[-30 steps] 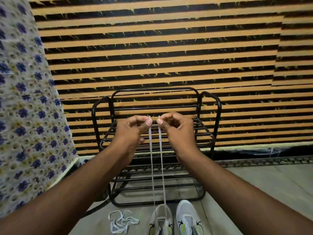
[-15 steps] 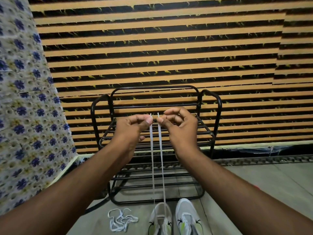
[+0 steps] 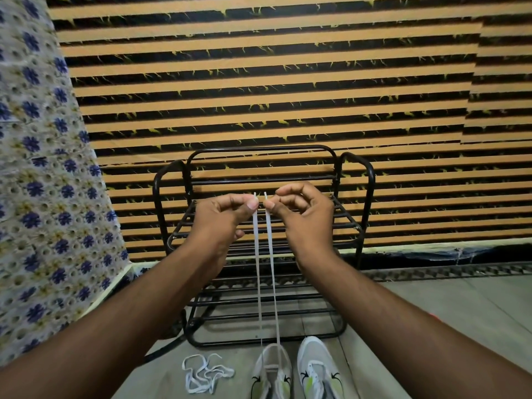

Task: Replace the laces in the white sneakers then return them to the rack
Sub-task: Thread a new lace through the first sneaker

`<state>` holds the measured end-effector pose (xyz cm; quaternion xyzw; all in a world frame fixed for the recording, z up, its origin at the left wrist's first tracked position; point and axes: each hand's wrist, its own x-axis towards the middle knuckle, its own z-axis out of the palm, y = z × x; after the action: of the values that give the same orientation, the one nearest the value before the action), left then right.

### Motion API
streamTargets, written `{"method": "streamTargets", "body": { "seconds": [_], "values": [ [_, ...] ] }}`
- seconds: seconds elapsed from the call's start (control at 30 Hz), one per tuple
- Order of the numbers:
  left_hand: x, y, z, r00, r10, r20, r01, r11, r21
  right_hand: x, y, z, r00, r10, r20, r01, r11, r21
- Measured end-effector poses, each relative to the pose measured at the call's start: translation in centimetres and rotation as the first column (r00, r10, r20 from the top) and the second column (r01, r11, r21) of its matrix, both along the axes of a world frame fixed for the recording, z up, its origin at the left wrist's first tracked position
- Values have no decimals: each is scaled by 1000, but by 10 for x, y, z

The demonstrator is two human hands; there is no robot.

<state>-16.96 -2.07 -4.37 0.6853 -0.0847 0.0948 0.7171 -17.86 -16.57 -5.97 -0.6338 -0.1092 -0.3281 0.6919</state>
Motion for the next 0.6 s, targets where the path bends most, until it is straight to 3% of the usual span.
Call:
{"method": "streamTargets", "body": {
  "seconds": [0.37,0.5,0.6],
  "values": [
    [-1,3,0,1000,6,17,-6,1000,18,1,-2,-3,1000,-21,11,21,1000,-3],
    [3,8,-5,996,-77,-45,74,996,-59,3,-7,-8,998,-56,5,56,997,-52],
    [7,13,-19,993,-84,-81,85,996,1,3,-13,-19,999,6,-37,-8,998,-58]
  ]
}}
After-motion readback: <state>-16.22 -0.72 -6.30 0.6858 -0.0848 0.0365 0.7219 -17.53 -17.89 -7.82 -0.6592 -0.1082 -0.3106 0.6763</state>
